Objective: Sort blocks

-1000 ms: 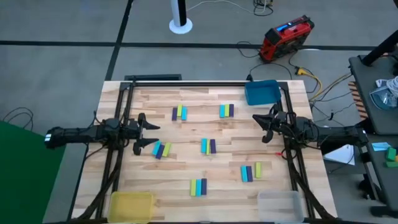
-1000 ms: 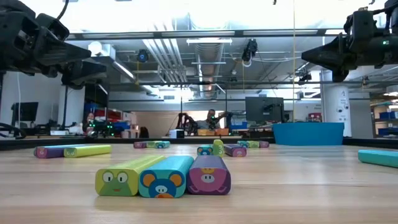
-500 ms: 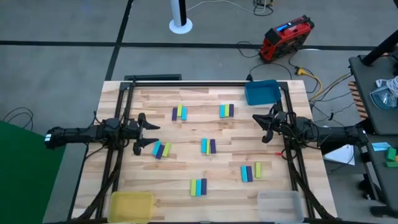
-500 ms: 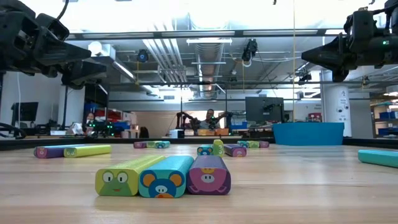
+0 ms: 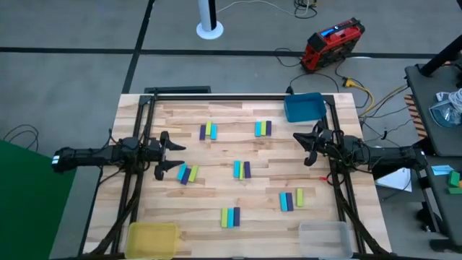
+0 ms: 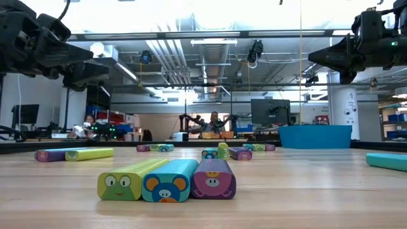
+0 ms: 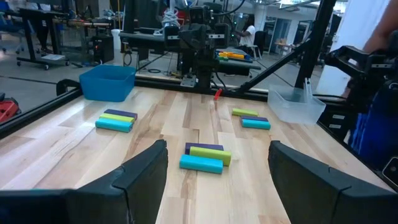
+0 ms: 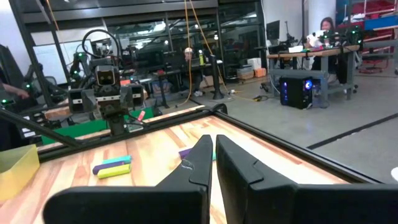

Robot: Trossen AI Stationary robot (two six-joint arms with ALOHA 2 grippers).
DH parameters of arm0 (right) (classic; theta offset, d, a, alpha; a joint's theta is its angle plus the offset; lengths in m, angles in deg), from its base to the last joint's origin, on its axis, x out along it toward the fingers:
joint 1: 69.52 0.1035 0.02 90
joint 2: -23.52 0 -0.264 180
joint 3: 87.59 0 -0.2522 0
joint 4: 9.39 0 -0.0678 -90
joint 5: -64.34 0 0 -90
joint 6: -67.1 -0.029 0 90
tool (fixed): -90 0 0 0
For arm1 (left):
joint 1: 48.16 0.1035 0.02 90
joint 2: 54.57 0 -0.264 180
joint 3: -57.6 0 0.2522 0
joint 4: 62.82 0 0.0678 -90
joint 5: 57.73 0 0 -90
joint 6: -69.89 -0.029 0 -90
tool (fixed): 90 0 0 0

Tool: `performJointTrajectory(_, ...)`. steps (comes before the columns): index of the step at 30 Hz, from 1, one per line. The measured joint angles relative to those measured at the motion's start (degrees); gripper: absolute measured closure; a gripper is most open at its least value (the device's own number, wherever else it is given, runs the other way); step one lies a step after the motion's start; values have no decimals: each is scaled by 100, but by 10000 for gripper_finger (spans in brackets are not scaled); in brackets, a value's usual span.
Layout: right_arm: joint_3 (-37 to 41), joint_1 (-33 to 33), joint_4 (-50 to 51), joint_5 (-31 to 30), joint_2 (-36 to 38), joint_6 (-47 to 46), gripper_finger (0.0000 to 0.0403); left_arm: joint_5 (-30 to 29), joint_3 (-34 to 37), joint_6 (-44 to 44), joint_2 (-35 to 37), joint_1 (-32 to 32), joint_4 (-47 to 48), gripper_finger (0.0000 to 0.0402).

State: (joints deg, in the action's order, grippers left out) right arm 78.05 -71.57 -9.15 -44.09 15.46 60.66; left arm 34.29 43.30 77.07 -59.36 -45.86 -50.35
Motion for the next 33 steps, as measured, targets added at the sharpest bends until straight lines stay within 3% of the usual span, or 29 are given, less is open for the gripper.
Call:
performJointTrajectory(28, 0, -8, -140, -40, -2, 309, 390, 0, 0, 0, 0, -1, 1, 148)
performJointTrajectory(33, 0, -14, -589, -71, 2, -1031, 390, 0, 0, 0, 0, -1, 0, 148)
